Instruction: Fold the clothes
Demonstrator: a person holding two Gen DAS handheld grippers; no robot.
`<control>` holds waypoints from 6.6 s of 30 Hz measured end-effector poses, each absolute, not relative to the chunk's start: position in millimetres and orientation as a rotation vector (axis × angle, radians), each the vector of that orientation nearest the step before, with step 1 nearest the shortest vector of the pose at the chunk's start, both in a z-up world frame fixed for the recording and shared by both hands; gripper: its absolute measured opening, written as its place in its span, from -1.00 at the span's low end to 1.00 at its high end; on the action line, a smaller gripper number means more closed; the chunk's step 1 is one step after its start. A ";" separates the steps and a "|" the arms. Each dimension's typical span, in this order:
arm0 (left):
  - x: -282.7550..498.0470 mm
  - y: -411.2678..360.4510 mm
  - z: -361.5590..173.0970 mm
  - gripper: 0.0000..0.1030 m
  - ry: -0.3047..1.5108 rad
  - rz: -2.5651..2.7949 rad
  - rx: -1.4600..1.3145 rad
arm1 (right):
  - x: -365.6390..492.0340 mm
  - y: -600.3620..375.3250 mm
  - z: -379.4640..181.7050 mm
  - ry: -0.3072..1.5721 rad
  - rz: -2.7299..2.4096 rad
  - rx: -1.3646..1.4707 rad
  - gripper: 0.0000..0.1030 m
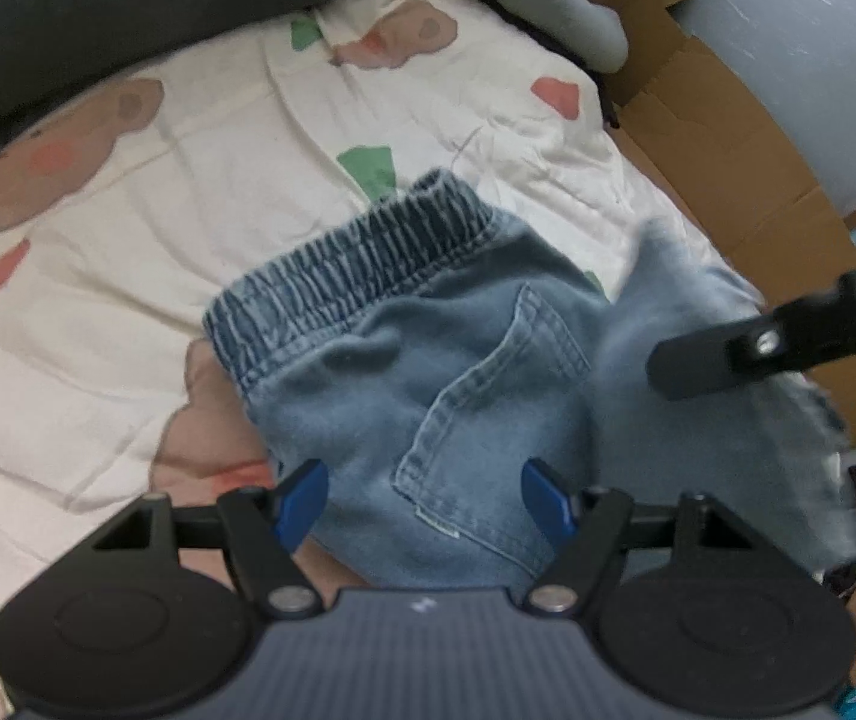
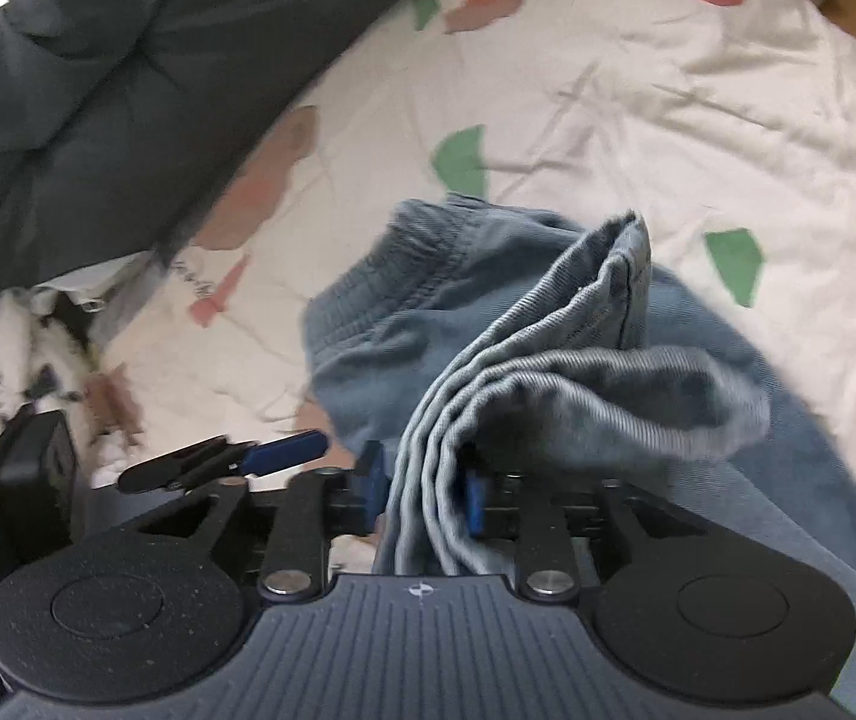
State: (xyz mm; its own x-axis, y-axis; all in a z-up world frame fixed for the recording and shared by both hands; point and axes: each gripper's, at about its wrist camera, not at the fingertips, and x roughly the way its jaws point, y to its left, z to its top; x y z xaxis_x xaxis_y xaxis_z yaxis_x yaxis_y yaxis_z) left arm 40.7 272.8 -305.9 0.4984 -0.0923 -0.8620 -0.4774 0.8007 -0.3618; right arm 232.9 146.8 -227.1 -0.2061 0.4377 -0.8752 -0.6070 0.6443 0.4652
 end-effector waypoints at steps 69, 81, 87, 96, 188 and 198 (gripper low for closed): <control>-13.0 266.5 -141.7 0.62 1.105 0.328 -0.298 | 208.4 -23.2 26.4 0.912 0.895 0.000 0.49; 28.8 254.2 -178.9 0.62 1.246 0.265 -0.327 | 244.5 -32.2 -62.3 1.120 0.787 0.156 0.48; 47.7 235.5 -202.9 0.62 1.221 0.250 -0.318 | 230.0 -52.7 -48.0 1.100 0.661 0.113 0.62; 49.5 222.8 -241.7 0.62 1.183 0.247 -0.385 | 221.1 -76.2 -51.5 1.040 0.643 -0.022 0.71; 11.5 302.0 -318.3 -0.65 0.707 0.284 -0.810 | 279.0 205.4 -230.7 0.894 1.338 -0.894 -0.72; 11.8 314.7 -317.9 -0.65 0.683 0.307 -0.844 | 284.9 228.1 -240.2 0.908 1.328 -0.889 -0.72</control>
State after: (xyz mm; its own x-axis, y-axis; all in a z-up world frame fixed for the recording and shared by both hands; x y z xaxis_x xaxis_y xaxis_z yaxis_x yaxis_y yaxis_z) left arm 11.8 314.7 -317.9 0.7484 -0.0129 -0.6631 -0.5049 0.6373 -0.5822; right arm 284.9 228.1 -240.2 0.0317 0.3947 -0.9183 -0.9989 0.0446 -0.0154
